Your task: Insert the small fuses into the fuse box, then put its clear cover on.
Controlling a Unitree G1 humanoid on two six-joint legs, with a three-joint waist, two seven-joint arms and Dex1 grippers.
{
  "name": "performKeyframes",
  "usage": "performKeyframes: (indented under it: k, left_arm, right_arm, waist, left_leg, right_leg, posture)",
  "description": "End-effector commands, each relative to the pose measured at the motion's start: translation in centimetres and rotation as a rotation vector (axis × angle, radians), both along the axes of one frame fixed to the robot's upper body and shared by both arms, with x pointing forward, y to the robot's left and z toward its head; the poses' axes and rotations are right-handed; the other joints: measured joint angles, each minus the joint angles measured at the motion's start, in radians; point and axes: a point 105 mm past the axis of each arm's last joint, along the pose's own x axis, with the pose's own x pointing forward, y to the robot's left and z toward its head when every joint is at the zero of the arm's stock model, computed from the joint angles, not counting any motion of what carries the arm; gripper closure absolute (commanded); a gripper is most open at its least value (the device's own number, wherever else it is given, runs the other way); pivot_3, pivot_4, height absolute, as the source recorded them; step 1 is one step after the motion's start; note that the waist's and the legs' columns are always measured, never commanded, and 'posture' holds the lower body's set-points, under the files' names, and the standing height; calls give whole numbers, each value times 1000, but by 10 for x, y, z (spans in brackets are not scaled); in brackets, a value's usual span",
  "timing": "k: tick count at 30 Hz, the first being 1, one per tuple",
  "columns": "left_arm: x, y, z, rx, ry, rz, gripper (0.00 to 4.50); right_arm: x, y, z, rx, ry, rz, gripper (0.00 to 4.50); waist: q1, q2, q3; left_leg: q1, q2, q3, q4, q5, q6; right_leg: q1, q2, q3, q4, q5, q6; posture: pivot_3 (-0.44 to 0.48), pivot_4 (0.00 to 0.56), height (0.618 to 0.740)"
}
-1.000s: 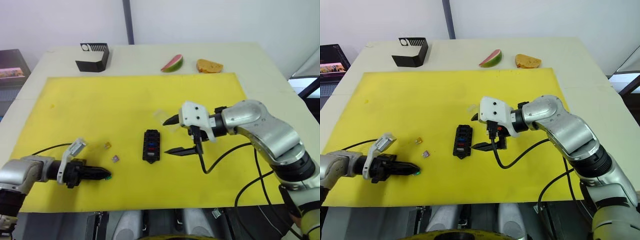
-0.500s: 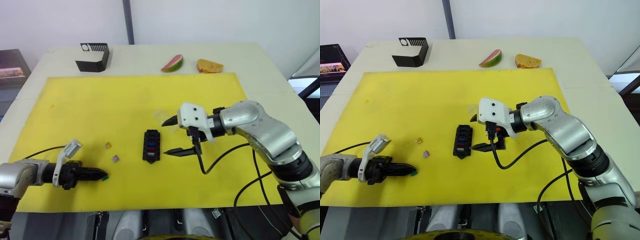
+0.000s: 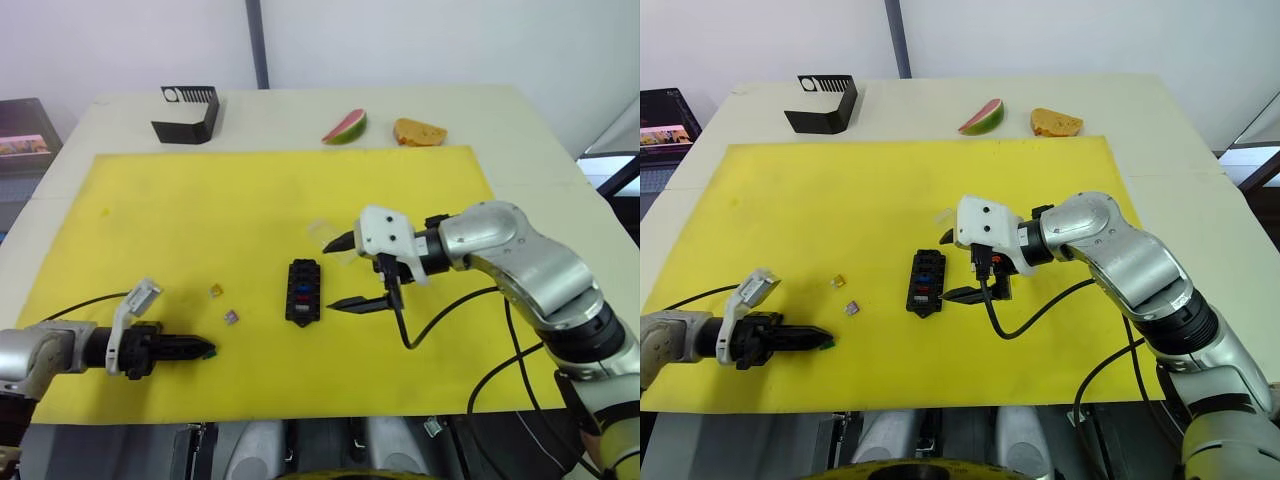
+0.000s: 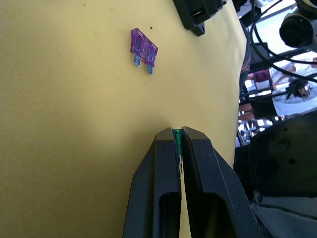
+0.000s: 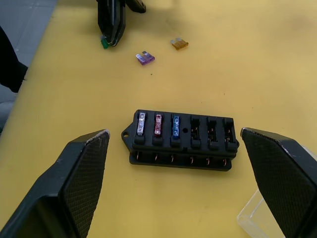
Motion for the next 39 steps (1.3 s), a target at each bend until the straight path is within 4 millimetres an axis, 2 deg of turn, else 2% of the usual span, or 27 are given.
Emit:
performKeyframes:
  k: [1, 4, 10, 14, 20, 21, 23, 34, 37, 38, 39]
  left_arm:
    - [8, 4, 11, -1, -45, 43, 4293]
    - [24, -8, 38, -68, -149, 63, 4293]
    - [40, -60, 101, -228, -377, 1, 4293]
    - [44, -80, 124, -284, -470, -10, 4293]
    - [52, -90, 139, -317, -539, -6, 4293]
    - [52, -91, 140, -320, -542, -7, 4500]
    - [53, -93, 142, -326, -550, -9, 4500]
    - [52, -99, 145, -346, -562, -21, 4500]
    - [51, -98, 144, -344, -558, -21, 4500]
    - [52, -98, 143, -342, -556, -20, 4500]
    - [52, -97, 143, -341, -554, -18, 4500]
  right_arm:
    - [-3, 2, 11, 36, -16, 13, 0]
    - [-3, 2, 16, 103, 94, -33, 0]
    - [6, 3, 35, 254, 319, -138, 0]
    - [6, 6, 47, 323, 427, -148, 0]
    - [-1, 14, 56, 374, 532, -120, 0]
    - [-2, 16, 56, 381, 542, -119, 546]
    - [-1, 20, 55, 390, 554, -128, 1250]
    - [7, 33, 49, 423, 606, -182, 1250]
    - [5, 35, 49, 430, 617, -171, 1995]
    - [5, 36, 49, 430, 621, -169, 2499]
    - [5, 36, 49, 430, 627, -169, 2499]
  waist:
    - [1, 0, 0]
    - [6, 0, 0]
    - [14, -1, 0]
    - [6, -2, 0]
    - [2, -1, 0]
    - [2, -2, 0]
    - [3, -1, 0]
    - [2, -1, 0]
    - [2, -1, 0]
    - [2, -1, 0]
    - [2, -1, 0]
  left_leg:
    - [0, 0, 0, 0, 0, 0]
    - [0, 0, 0, 0, 0, 0]
    - [0, -1, -1, 2, 2, -4]
    - [0, -1, -1, 1, 3, -5]
    - [0, -1, -1, 1, 4, -7]
    - [0, -1, -1, 1, 4, -7]
    - [0, -1, -1, 1, 4, -7]
    - [0, -1, -1, 1, 4, -7]
    - [0, -1, -1, 1, 4, -7]
    - [0, -1, -1, 1, 4, -7]
    - [0, -1, -1, 1, 4, -7]
  right_leg:
    - [0, 0, 0, 0, 0, 0]
    - [0, 0, 0, 0, 0, 0]
    - [2, -1, 0, 0, 0, 0]
    - [1, -1, 0, 0, 0, 0]
    - [0, 0, 0, 1, 0, 0]
    - [0, 0, 0, 1, 0, 0]
    - [0, 0, 0, 1, 0, 0]
    - [0, 0, 0, 1, 0, 0]
    - [0, 0, 0, 1, 0, 0]
    - [0, 0, 0, 1, 0, 0]
    - [0, 1, 0, 1, 0, 0]
  posture:
    - [0, 150, 740]
    - [0, 150, 740]
    - [0, 150, 740]
    - [0, 150, 740]
    - [0, 150, 740]
    - [0, 150, 740]
    - [0, 150, 740]
    - [0, 150, 740]
    - [0, 150, 740]
    - [0, 150, 740]
    - [0, 150, 740]
